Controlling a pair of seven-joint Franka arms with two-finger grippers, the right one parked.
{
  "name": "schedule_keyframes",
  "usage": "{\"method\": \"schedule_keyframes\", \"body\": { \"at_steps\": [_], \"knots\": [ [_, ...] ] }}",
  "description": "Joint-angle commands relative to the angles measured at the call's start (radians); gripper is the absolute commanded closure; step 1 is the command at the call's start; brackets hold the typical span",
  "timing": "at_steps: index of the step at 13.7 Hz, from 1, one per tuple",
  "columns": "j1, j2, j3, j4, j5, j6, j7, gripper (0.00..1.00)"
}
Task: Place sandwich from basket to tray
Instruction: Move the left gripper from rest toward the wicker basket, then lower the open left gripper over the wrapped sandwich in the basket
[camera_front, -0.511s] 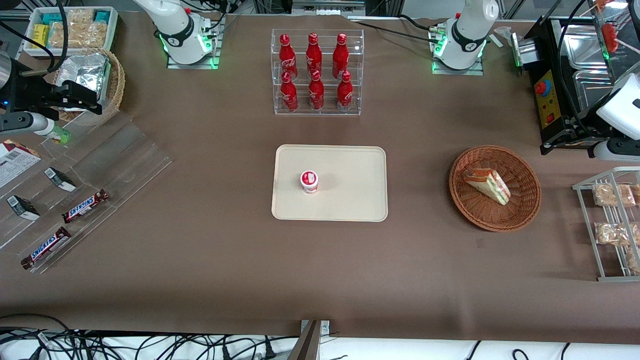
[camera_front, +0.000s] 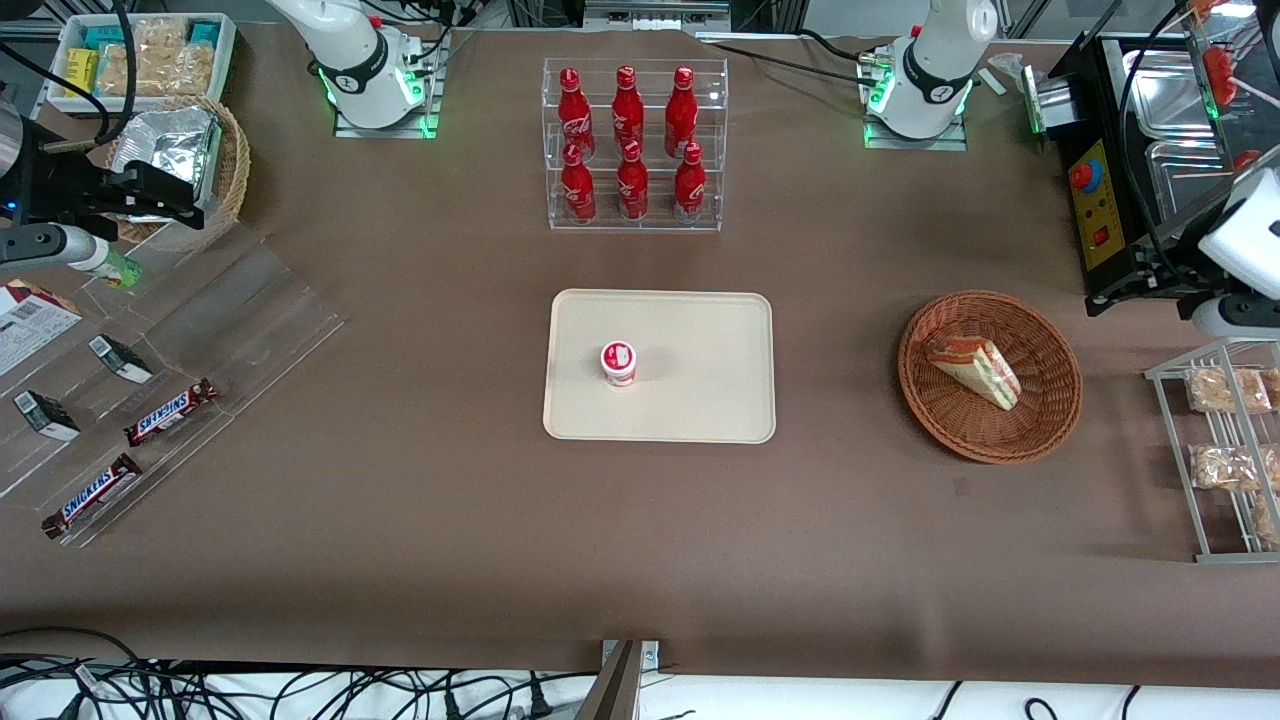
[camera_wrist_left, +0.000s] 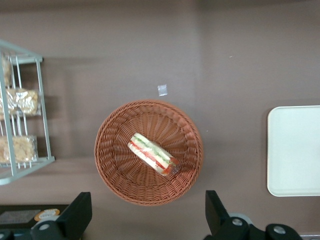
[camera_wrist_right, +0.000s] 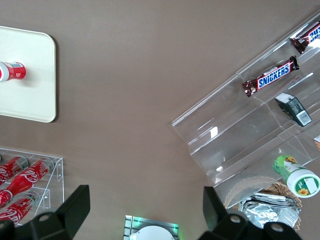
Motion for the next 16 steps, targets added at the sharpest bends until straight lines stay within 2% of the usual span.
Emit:
{"method": "schedule_keyframes", "body": {
  "at_steps": [1, 4, 9, 12, 16],
  "knots": [
    [0.020, 0.021, 0.001, -0.058, 0.009, 0.038, -0.065, 0.00],
    [0.045, 0.012, -0.002, -0.211, 0.016, 0.190, -0.224, 0.00],
    [0.045, -0.010, -0.008, -0.400, 0.019, 0.348, -0.482, 0.00],
    [0.043, -0.034, -0.015, -0.542, 0.068, 0.501, -0.650, 0.00],
    [0.034, -0.014, -0.028, -0.650, 0.171, 0.643, -0.920, 0.00]
  ]
}}
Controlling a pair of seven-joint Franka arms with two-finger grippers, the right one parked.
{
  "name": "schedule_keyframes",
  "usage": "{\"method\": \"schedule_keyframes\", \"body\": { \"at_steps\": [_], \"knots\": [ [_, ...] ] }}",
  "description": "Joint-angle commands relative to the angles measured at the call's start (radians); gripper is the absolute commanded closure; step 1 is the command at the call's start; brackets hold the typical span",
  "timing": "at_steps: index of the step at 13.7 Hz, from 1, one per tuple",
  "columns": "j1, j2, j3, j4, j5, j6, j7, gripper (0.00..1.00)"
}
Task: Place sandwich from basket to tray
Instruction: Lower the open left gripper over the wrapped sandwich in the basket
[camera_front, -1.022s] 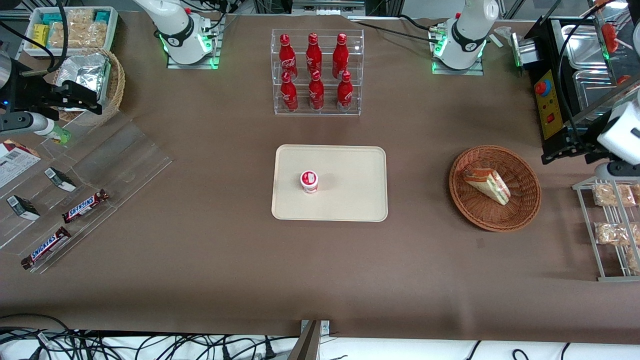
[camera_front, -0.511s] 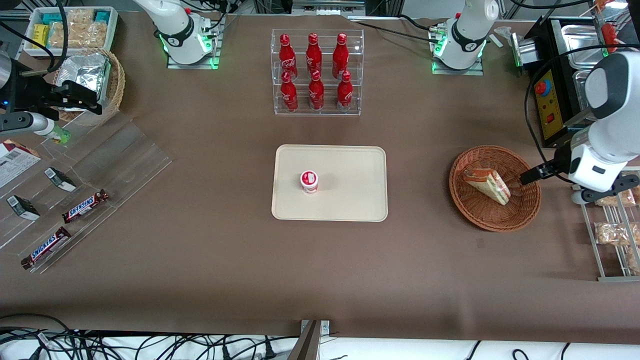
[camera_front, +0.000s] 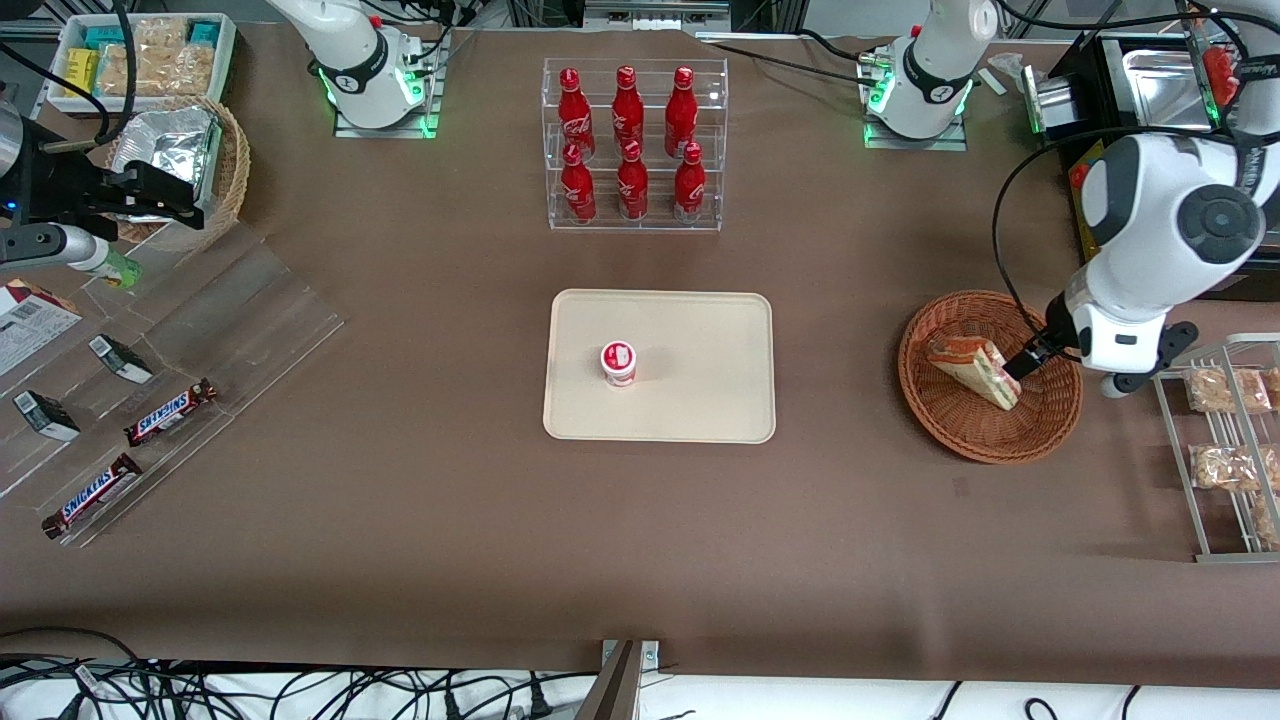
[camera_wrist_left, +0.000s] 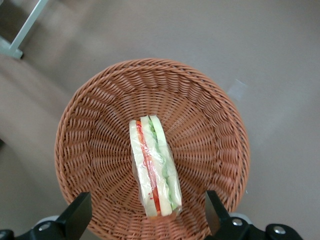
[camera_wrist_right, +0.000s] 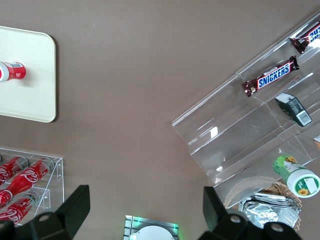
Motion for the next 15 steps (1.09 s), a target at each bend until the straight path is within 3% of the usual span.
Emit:
{"method": "schedule_keyframes", "body": {
  "at_steps": [1, 5, 9, 15],
  "knots": [
    [-0.007, -0.015, -0.009, -0.083, 0.070, 0.091, -0.159, 0.00],
    [-0.013, 0.012, -0.014, -0.170, 0.158, 0.223, -0.277, 0.00],
    [-0.013, 0.052, -0.017, -0.202, 0.170, 0.306, -0.319, 0.00],
    [-0.004, 0.112, -0.017, -0.230, 0.284, 0.384, -0.373, 0.00]
  ]
}}
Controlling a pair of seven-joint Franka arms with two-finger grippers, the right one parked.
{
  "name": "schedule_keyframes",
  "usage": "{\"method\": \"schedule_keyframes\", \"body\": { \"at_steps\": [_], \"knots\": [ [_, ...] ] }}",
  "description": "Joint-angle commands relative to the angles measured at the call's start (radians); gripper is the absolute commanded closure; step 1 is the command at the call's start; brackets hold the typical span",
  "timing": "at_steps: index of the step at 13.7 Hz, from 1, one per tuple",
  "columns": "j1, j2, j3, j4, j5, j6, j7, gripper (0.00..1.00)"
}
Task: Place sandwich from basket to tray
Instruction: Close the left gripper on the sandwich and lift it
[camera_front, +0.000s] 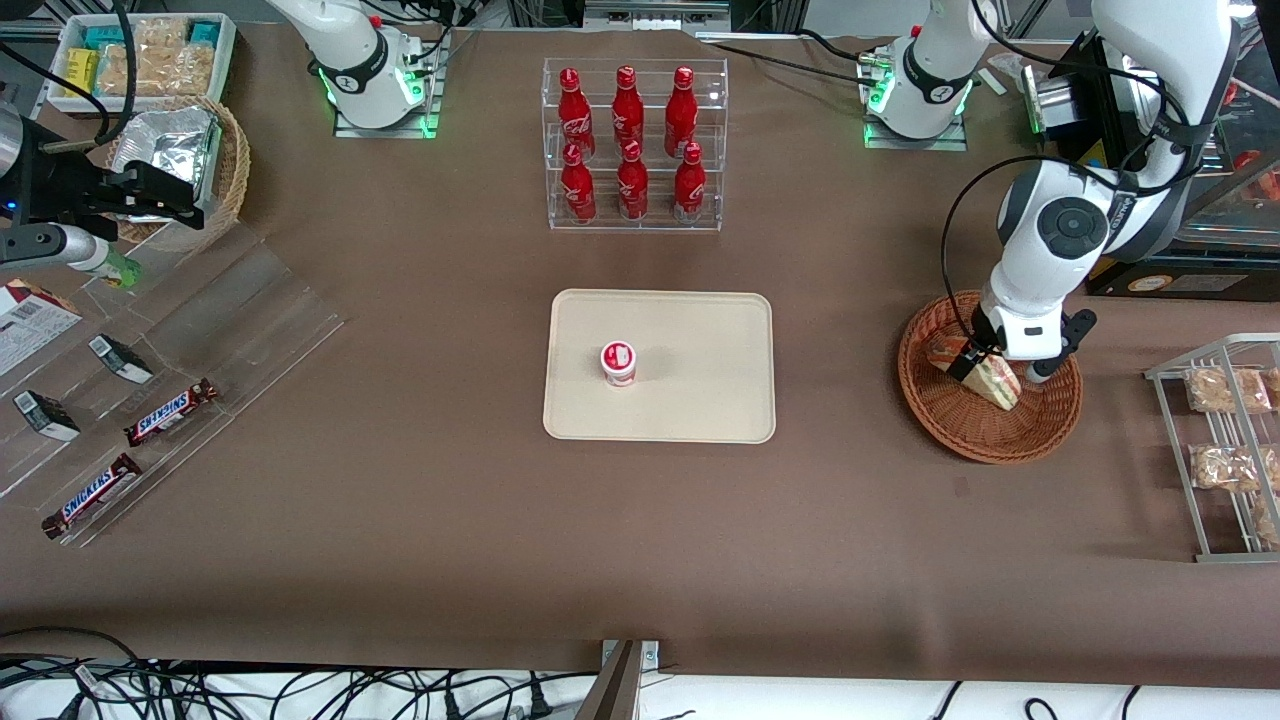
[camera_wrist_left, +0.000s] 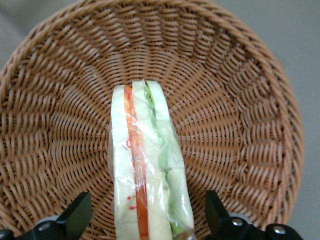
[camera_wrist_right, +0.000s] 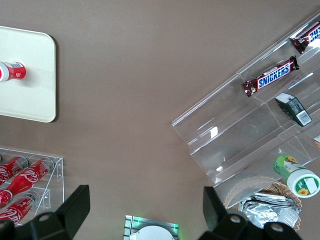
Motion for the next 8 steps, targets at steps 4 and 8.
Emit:
{"method": "schedule_keyframes", "body": {
  "at_steps": [4, 8],
  "knots": [
    [0.011, 0.015, -0.003, 0.002, 0.064, 0.019, -0.046, 0.83],
    [0.014, 0.007, -0.001, 0.010, 0.064, 0.016, -0.033, 1.00]
  ]
}}
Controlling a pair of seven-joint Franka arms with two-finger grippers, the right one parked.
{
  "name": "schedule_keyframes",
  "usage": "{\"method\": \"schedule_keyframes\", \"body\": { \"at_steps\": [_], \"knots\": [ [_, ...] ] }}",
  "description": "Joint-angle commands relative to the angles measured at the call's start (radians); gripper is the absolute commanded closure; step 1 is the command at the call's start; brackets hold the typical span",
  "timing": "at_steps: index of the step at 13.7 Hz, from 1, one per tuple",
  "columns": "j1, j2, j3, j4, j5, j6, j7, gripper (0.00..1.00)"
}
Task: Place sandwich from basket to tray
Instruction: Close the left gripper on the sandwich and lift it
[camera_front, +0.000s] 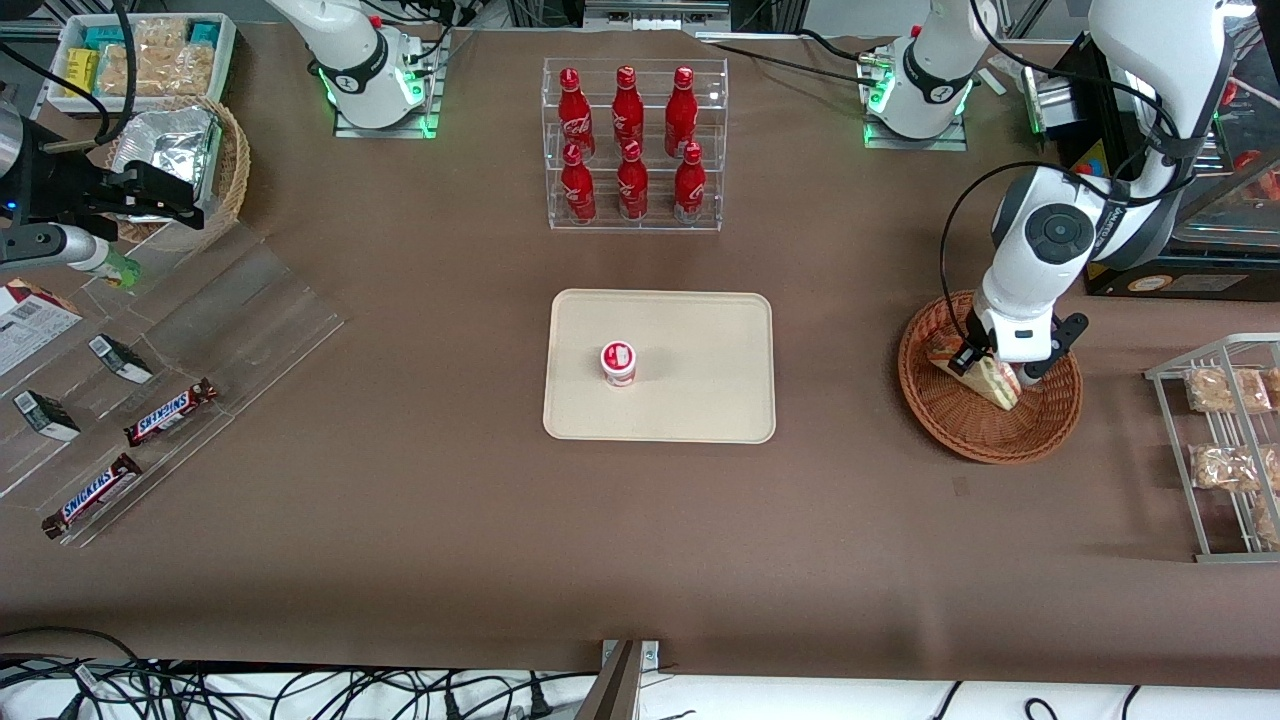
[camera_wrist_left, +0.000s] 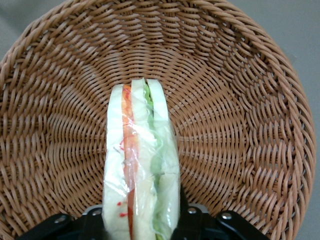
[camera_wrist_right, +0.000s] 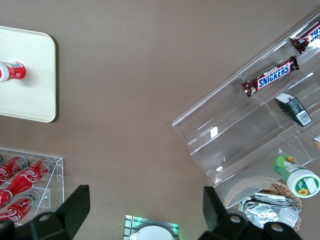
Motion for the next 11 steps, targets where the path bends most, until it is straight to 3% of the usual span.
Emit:
{"method": "schedule_keyframes", "body": {
  "at_steps": [1, 7, 11],
  "knots": [
    [0.011, -0.017, -0.002, 0.017, 0.031, -0.003, -0.014, 1.00],
    [0.010, -0.071, -0.082, 0.133, 0.011, -0.224, 0.015, 1.00],
    [0.003, -0.066, -0.122, 0.339, -0.161, -0.485, 0.142, 1.00]
  ]
}}
